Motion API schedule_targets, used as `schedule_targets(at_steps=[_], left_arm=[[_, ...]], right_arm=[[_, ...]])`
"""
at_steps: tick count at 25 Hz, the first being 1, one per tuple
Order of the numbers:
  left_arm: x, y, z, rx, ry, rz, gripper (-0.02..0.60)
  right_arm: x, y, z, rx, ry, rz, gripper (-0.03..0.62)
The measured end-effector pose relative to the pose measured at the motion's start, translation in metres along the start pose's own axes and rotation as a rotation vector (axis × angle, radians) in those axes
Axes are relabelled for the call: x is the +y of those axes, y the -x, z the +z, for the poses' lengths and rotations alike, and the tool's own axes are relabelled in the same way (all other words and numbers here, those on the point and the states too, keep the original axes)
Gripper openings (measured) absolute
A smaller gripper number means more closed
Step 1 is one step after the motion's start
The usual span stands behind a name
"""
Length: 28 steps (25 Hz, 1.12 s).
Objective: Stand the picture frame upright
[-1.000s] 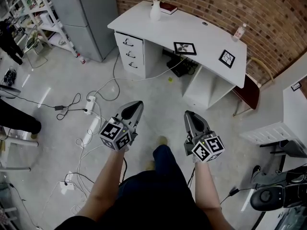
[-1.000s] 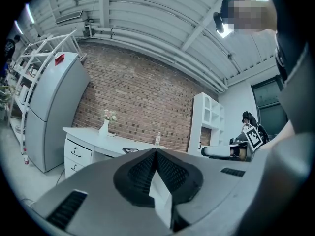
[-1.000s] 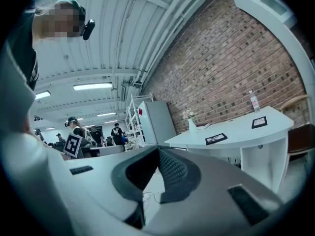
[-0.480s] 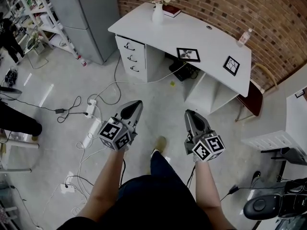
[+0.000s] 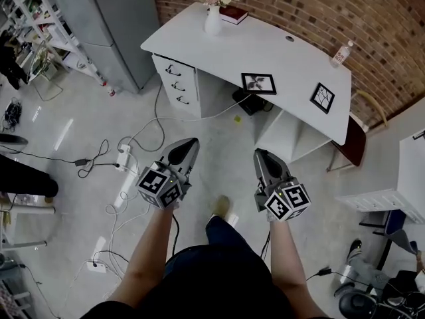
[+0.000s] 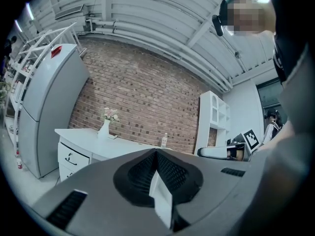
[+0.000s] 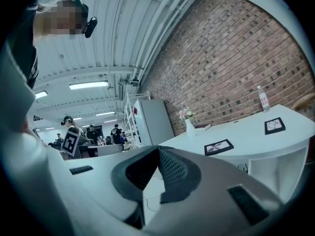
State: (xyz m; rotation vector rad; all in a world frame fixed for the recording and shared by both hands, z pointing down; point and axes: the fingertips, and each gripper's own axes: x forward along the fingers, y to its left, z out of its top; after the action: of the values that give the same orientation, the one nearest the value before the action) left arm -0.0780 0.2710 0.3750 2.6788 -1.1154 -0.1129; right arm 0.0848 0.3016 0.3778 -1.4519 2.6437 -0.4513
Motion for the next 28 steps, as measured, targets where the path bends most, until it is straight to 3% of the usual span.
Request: schedule_targets(at_steps=[14,28], left_arm=[[0.031,-0.098,0.002,0.033,0.006,-0.024,0.000],[0.049,-0.164,-0.010,0.049,0.020,-0.035,0.000]], right_arm=[[-0.072,-0.056,0.014,0.037,-0.001,0.018,0.003],[-0.136,-0.078,0.014,0.052,-0.026,-0.028,0.003]])
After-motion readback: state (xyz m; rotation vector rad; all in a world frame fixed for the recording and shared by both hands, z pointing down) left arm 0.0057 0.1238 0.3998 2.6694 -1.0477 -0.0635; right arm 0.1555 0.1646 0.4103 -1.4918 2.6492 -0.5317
